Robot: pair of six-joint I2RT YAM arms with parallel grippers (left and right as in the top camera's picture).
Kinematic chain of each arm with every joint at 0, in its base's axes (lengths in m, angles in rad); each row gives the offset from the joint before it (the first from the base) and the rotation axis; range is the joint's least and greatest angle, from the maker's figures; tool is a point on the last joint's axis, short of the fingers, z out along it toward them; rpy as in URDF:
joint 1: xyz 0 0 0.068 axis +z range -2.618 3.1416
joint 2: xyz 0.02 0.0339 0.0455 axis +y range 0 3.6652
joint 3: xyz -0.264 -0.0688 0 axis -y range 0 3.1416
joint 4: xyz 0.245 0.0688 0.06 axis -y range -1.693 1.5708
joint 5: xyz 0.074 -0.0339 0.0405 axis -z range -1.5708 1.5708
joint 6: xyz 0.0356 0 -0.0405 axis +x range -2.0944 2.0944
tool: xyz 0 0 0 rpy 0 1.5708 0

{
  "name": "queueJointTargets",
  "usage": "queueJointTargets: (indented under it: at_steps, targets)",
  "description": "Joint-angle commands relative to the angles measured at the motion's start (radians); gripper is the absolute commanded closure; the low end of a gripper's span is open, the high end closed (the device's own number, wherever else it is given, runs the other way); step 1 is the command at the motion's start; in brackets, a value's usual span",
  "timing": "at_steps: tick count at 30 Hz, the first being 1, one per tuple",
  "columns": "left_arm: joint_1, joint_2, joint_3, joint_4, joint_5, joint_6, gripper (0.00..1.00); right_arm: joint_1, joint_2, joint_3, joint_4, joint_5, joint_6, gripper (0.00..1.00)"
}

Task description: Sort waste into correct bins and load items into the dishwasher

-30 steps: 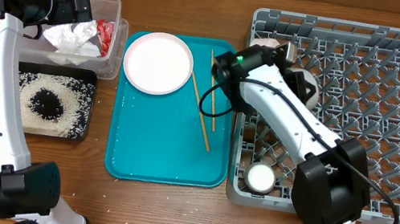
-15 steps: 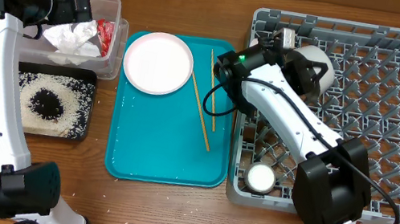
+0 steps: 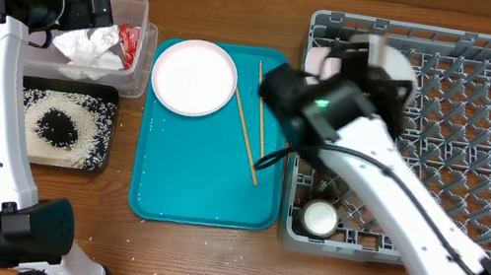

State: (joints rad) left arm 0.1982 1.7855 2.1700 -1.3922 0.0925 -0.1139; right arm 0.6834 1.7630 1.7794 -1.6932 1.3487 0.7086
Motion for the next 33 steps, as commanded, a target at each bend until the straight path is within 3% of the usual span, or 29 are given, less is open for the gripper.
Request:
queueJointTargets:
  at_steps: [1,6,22,33]
  targets:
    - [0.004,0.008,0.016,0.002,-0.007,-0.014,0.0,-0.076,0.024,0.005,0.037,-0.068,0.051,0.96]
    - [0.004,0.008,0.016,0.001,-0.007,-0.014,0.0,-0.103,0.067,0.005,0.094,-0.097,-0.018,0.96]
    - [0.005,0.008,0.016,0.002,-0.007,-0.014,0.0,-0.101,0.257,0.004,0.035,-0.267,-0.016,0.96]
    - [0.003,0.008,0.016,0.002,-0.007,-0.014,0.0,-0.101,0.27,0.002,0.057,-0.346,0.002,0.96]
